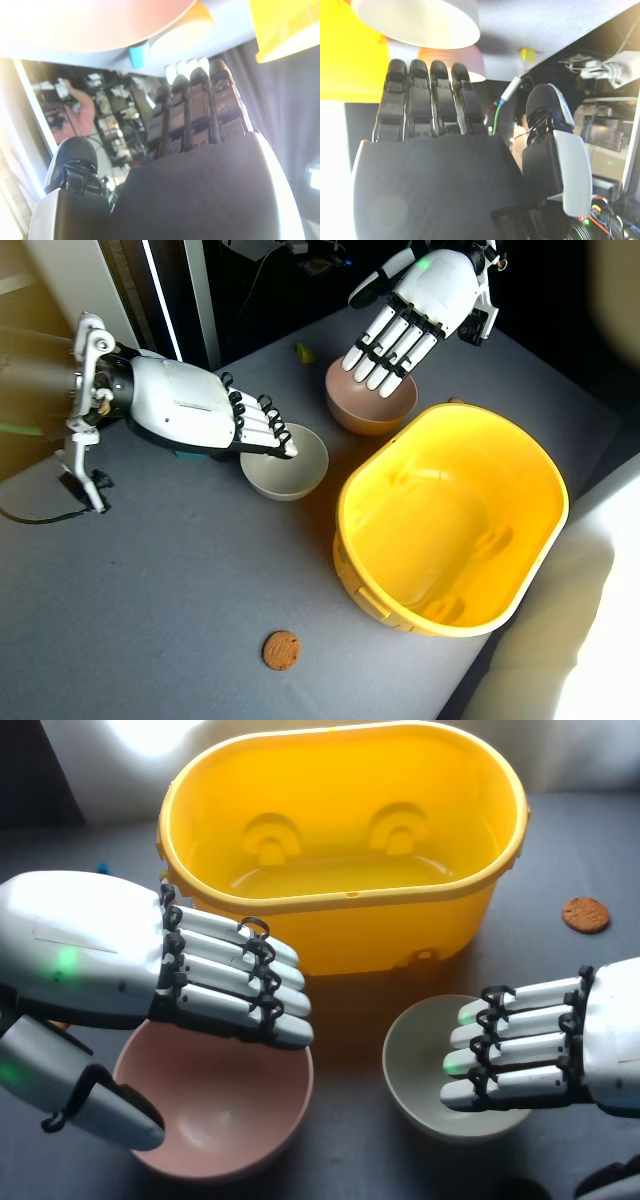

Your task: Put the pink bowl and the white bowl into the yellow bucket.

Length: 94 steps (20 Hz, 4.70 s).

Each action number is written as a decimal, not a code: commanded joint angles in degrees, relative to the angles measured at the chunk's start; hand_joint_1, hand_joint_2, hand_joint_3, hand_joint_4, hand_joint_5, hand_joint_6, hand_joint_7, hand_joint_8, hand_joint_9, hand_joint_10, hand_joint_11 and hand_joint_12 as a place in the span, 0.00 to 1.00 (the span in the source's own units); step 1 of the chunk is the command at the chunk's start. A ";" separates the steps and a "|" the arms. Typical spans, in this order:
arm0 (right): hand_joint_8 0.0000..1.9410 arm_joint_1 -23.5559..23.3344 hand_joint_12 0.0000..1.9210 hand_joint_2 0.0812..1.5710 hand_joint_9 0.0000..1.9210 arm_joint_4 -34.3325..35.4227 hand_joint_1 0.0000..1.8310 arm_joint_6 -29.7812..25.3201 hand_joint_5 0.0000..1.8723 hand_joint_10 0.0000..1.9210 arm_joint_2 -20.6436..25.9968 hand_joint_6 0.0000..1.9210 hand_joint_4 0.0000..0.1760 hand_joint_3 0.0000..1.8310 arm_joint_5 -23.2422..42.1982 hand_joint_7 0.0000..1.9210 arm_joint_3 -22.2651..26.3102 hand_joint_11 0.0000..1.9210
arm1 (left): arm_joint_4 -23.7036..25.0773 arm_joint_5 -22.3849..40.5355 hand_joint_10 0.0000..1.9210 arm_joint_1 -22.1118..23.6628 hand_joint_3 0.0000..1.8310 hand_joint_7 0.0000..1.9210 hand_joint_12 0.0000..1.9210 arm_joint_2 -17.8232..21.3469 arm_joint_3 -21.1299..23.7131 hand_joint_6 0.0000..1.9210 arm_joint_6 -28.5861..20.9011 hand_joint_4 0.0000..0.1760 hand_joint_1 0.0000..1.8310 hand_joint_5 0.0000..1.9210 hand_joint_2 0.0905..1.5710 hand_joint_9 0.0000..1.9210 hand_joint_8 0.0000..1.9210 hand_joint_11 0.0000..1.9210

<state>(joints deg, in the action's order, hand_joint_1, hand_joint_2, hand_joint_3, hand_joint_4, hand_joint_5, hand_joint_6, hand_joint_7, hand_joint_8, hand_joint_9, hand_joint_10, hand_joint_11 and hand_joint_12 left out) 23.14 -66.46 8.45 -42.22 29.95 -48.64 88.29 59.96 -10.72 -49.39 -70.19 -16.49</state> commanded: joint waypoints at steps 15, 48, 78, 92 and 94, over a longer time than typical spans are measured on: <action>0.00 0.68 0.24 0.59 0.00 3.15 0.61 2.16 0.00 0.00 -5.39 0.00 0.00 0.00 1.04 0.00 -3.19 0.00 | 0.97 12.70 0.00 3.00 0.00 0.08 0.30 1.85 -5.48 0.00 -9.04 0.00 0.67 0.10 0.57 0.07 0.00 0.00; 0.00 2.93 0.24 0.65 0.00 3.47 0.55 3.22 0.00 0.00 -12.91 0.00 0.00 0.00 -1.19 0.00 -9.54 0.00 | -6.05 6.46 0.00 -12.27 0.00 0.19 0.45 -3.93 -7.16 0.00 6.51 0.00 0.71 0.17 0.59 0.18 0.00 0.00; 0.01 3.04 0.50 0.65 0.09 3.47 0.62 3.22 0.11 0.02 -12.92 0.01 0.00 0.00 -0.90 0.09 -9.76 0.00 | -13.08 2.55 0.01 -16.90 0.00 0.28 0.51 -5.85 -7.87 0.00 11.29 0.00 0.71 0.25 0.67 0.26 0.00 0.04; 0.40 1.98 0.53 0.66 0.56 3.46 0.76 5.09 0.54 0.49 -12.17 0.45 0.00 0.00 3.01 0.58 -9.83 0.50 | -14.55 2.97 0.50 -17.25 0.00 0.63 0.48 -5.23 -7.22 0.48 11.48 0.00 0.76 0.50 0.65 0.54 0.31 0.46; 0.42 0.84 0.52 0.66 0.57 3.47 0.76 4.98 0.51 0.49 -11.54 0.49 0.00 0.00 4.96 0.56 -9.82 0.49 | -15.14 3.53 0.53 -17.06 0.00 0.63 0.48 -4.94 -7.13 0.48 11.44 0.00 0.76 0.51 0.66 0.52 0.31 0.43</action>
<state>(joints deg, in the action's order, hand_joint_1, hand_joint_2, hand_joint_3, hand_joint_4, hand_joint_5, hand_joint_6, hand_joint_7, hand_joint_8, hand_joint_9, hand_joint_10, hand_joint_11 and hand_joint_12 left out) 24.14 -64.31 13.37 -54.24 31.64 -58.37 76.40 60.01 -28.08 -55.09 -77.32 -4.99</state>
